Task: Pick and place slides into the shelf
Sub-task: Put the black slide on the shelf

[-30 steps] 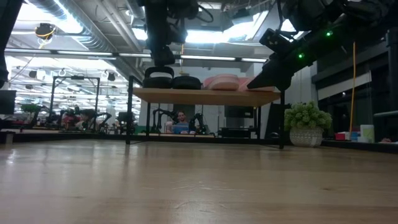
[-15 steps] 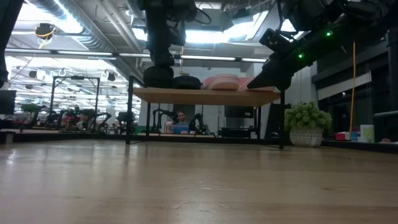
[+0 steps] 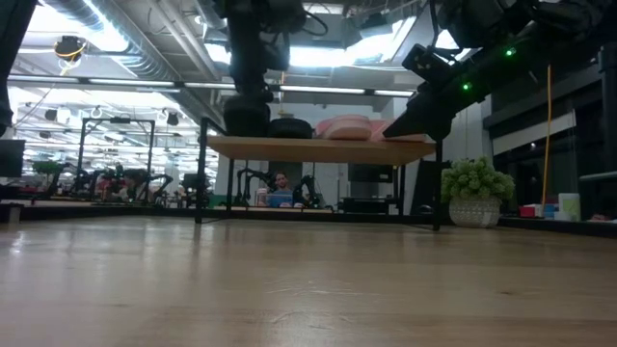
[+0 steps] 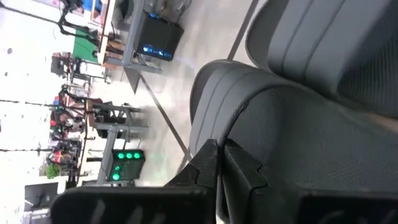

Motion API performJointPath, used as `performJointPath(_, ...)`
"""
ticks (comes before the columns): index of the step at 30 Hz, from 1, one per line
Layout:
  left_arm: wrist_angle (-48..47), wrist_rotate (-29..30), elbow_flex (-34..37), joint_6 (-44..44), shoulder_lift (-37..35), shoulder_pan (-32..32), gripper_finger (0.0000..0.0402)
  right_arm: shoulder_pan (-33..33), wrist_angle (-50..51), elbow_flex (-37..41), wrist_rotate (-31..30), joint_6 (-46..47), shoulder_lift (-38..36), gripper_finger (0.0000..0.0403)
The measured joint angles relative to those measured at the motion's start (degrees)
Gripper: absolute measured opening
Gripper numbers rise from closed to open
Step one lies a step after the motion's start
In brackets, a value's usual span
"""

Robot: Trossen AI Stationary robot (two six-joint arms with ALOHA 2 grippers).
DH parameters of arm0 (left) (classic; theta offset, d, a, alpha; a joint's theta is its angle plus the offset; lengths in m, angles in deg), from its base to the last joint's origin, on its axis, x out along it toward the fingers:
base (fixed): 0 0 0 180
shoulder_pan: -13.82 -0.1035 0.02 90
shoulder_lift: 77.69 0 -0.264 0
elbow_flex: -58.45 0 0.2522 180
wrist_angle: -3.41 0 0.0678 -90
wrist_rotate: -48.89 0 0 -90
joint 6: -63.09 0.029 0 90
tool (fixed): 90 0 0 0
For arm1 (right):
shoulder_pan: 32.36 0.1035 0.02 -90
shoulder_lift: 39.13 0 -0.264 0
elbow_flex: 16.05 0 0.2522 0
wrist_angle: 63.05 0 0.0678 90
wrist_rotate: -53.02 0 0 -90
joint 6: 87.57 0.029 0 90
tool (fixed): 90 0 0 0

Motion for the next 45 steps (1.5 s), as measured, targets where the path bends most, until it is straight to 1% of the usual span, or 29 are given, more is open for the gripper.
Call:
performJointPath(6, 5.24, -0.55, 0.0, 4.01, 0.0, -0.79, 0.0008, -0.01, 0.01, 0.0, -0.01, 0.0, 0.0, 0.0014)
performJointPath(12, 5.61, -3.94, 0.0, 2.93, 0.0, -1.28, 0.0005, -0.01, 0.01, 0.0, -0.02, 0.0, 0.0, 0.0014)
performJointPath(14, 5.54, -6.76, 0.08, 1.73, -0.01, -1.48, 0.0008, -0.01, -0.01, 0.0, -0.02, 0.0, 0.0, 0.0014)
performJointPath(16, 5.53, -11.25, 0.56, 0.3, -0.04, -1.6, 0.001, -0.01, 0.01, 0.0, -0.01, 0.0, 0.0, 0.0014)
performJointPath(18, 5.85, -12.96, 1.08, -0.61, -0.04, -1.52, 0.0011, -0.01, -0.01, 0.0, 0.0, 0.0, 0.0, 0.0014)
performJointPath(29, 5.59, -13.29, 2.16, -0.35, -0.09, -0.52, 0.0012, -0.01, -0.01, 0.0, -0.02, 0.0, 0.0, 0.0014)
performJointPath(37, 5.46, -15.18, 2.16, -0.39, -0.09, -0.53, 0.0012, -0.01, 0.0, 0.0, 0.0, 0.0, 0.0, 0.0014)
performJointPath(40, 5.53, -17.04, 2.22, -0.46, -0.09, -0.57, 0.0012, 0.01, -0.01, 0.0, 0.0, 0.0, 0.0, 0.0014)
performJointPath(45, 6.83, -17.48, 5.06, -0.56, -0.09, -0.61, 0.0012, 0.01, 0.0, 0.0, 0.0, 0.0, 0.0, 0.0014)
